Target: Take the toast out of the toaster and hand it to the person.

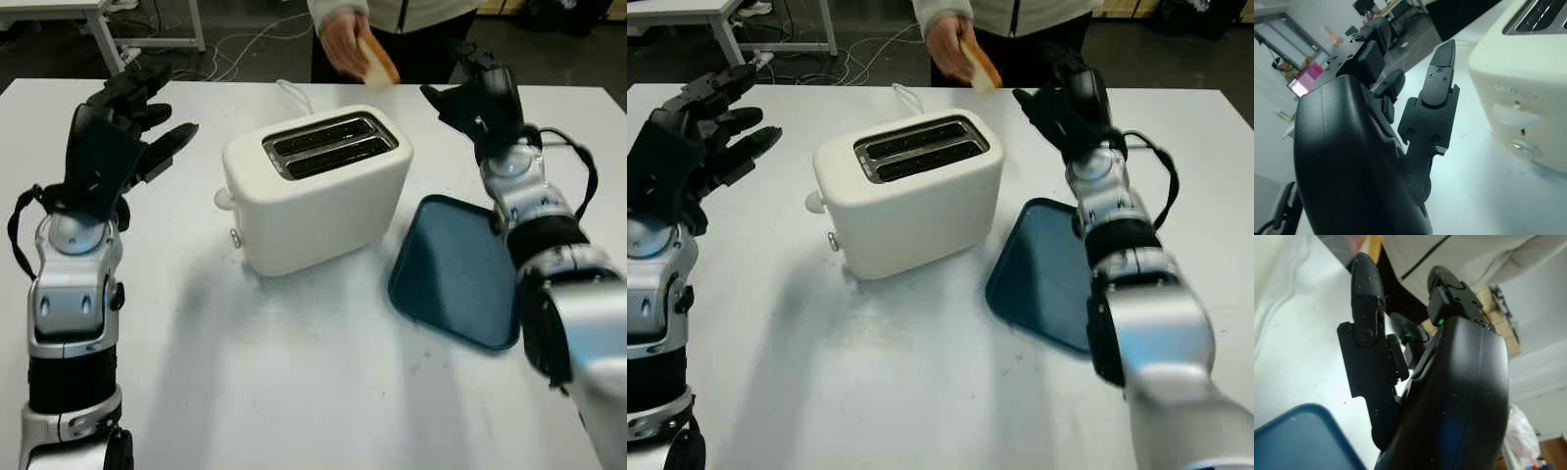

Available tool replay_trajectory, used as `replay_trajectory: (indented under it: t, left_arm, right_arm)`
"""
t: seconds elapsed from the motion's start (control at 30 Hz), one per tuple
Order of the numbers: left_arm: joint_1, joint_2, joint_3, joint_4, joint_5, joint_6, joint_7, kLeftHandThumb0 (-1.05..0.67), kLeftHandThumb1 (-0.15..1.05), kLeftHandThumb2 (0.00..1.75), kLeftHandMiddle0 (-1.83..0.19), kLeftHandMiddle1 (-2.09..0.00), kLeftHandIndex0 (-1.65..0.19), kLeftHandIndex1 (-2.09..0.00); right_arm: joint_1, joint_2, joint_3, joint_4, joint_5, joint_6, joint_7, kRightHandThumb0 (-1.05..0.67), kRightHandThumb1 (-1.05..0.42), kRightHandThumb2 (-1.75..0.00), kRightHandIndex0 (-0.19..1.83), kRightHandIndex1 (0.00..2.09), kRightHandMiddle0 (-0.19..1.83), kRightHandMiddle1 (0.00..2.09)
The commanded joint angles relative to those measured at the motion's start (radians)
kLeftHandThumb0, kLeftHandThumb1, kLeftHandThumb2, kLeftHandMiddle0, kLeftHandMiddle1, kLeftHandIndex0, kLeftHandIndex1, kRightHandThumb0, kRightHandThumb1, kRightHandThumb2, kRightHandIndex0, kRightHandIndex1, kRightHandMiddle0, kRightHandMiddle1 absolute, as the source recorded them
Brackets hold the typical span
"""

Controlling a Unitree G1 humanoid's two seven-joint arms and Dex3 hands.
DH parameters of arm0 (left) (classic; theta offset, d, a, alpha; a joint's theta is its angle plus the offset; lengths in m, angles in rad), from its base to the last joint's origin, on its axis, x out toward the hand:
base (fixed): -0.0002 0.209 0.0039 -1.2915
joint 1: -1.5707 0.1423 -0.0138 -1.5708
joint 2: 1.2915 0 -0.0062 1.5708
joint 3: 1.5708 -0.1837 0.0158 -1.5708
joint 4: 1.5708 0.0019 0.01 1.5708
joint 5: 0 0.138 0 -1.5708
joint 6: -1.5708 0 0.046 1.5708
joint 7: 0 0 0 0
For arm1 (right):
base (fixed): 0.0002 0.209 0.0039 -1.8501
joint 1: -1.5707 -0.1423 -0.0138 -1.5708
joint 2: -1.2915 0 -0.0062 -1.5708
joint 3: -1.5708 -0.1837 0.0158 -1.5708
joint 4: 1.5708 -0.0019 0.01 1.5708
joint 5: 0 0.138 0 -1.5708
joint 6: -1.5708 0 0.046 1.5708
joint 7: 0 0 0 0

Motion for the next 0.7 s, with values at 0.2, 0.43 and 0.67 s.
replay_trajectory:
  t: [0.2,0.43,0.67]
  left_arm:
    - [0.170,-0.050,0.043,-0.183,-0.074,0.021,0.009,-0.28,0.92,0.15,-0.16,-0.57,-0.42,0.00]
    - [0.318,-0.130,0.024,-0.349,-0.121,0.114,0.035,-0.29,0.92,0.16,-0.14,-0.54,-0.39,0.00]
    - [0.430,-0.174,-0.047,-0.373,-0.055,0.077,0.095,-0.32,0.92,0.20,-0.24,-0.42,-0.40,-0.01]
  right_arm:
    - [0.367,0.106,-0.063,-0.539,0.103,0.116,0.009,-0.48,-0.92,-0.41,0.22,0.05,0.27,0.00]
    - [0.693,0.185,-0.070,-0.969,0.188,0.265,0.086,-0.46,-0.92,-0.51,0.18,0.01,0.23,0.00]
    - [0.899,0.238,-0.043,-1.216,0.174,0.362,0.096,-0.52,-0.92,-0.52,0.20,0.01,0.17,0.00]
